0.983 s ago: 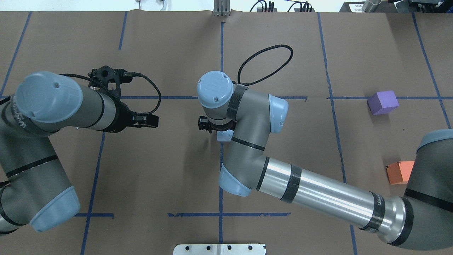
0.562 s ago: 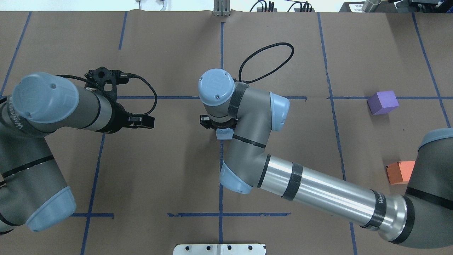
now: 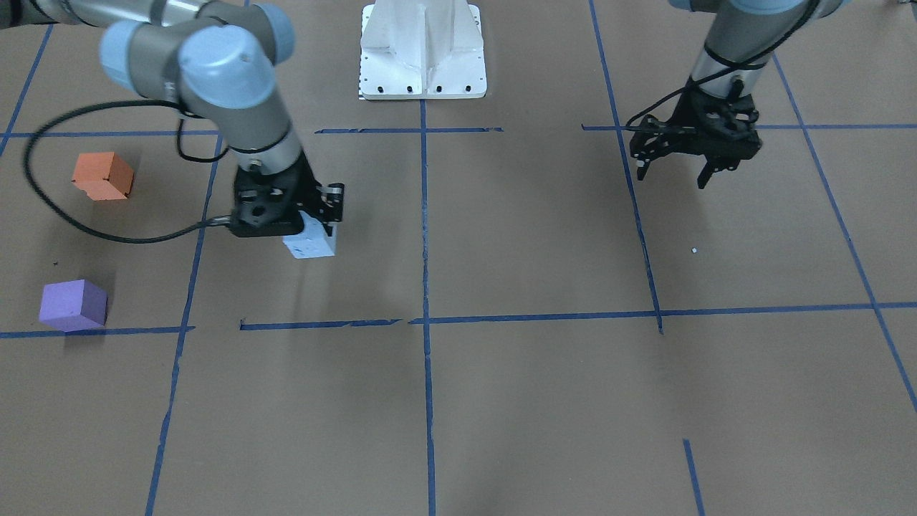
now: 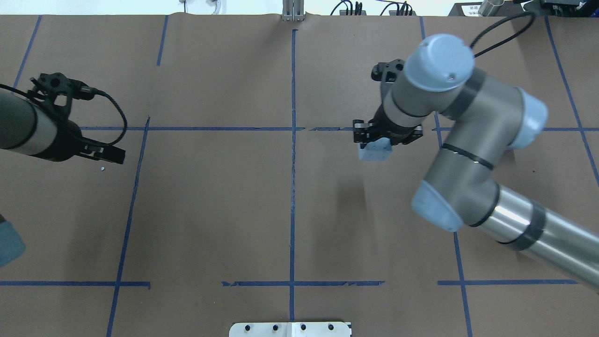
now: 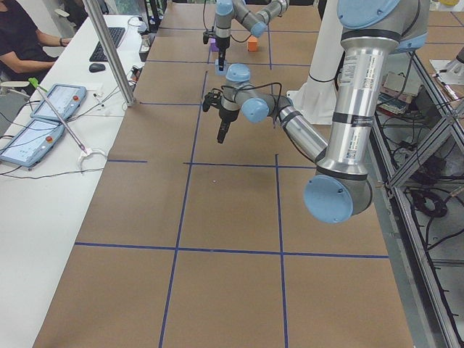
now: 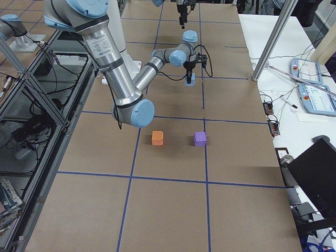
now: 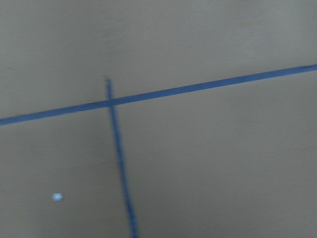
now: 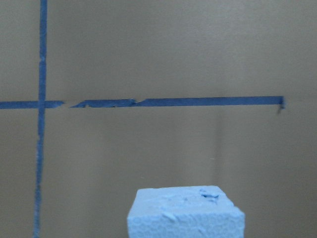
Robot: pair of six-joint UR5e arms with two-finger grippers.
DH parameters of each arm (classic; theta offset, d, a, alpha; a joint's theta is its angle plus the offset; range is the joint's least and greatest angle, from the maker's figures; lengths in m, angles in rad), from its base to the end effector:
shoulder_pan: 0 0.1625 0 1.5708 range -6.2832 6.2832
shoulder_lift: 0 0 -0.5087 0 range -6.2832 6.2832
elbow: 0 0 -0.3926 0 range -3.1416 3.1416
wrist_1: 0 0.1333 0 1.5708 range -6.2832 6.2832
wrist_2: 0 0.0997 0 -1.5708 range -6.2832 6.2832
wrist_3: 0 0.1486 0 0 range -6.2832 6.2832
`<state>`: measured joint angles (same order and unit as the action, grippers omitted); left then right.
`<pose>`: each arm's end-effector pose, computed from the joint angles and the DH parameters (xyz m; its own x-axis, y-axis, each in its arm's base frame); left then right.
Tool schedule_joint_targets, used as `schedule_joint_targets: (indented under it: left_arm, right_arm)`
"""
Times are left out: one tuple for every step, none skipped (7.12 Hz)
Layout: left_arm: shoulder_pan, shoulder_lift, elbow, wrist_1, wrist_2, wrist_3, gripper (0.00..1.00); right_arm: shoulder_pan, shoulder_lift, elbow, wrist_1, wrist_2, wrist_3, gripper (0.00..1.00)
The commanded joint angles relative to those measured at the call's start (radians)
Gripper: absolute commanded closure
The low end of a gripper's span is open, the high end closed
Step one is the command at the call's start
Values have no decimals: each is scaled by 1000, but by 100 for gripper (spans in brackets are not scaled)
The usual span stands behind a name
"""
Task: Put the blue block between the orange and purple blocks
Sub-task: 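Carry the cube toward the purple cube with right gripper while left arm withdraws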
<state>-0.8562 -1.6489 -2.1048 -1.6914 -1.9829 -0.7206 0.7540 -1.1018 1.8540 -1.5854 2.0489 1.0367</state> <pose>0.2891 -0.4458 0.4786 0.7096 0.2328 -0.6651 -0.0252 0.9517 0.3061 -0.4506 -0.5122 0.3786 0.6589 -0.0012 0.7522 -0.0544 0.9973 0.0493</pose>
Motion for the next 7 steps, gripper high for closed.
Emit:
schedule_joint_targets:
  left_arm:
    - [-201,104,12,1,-137,287,0]
    - [-274,132,41,1,-178,376,0]
    - [-335,155,81,1,-218,456,0]
    - [-354,184,89,-1,-226,464,0]
    - [-360,185,92,-1,-226,464,0]
    - [-360,186,94,-1,-226,463,0]
    - [-360,187,92,-1,-226,463,0]
  right_arm:
    - [193,-276,148,10,141,-268,100]
    - [302,-376,165,13,201,-393,100]
    - [406,-495,160,13,255,-559,98]
    - [412,-554,145,13,248,-607,97]
    - [410,-546,90,40,246,-601,96]
    - [378,-540,3,187,244,-527,96]
    - [290,-541,-39,340,175,-363,96]
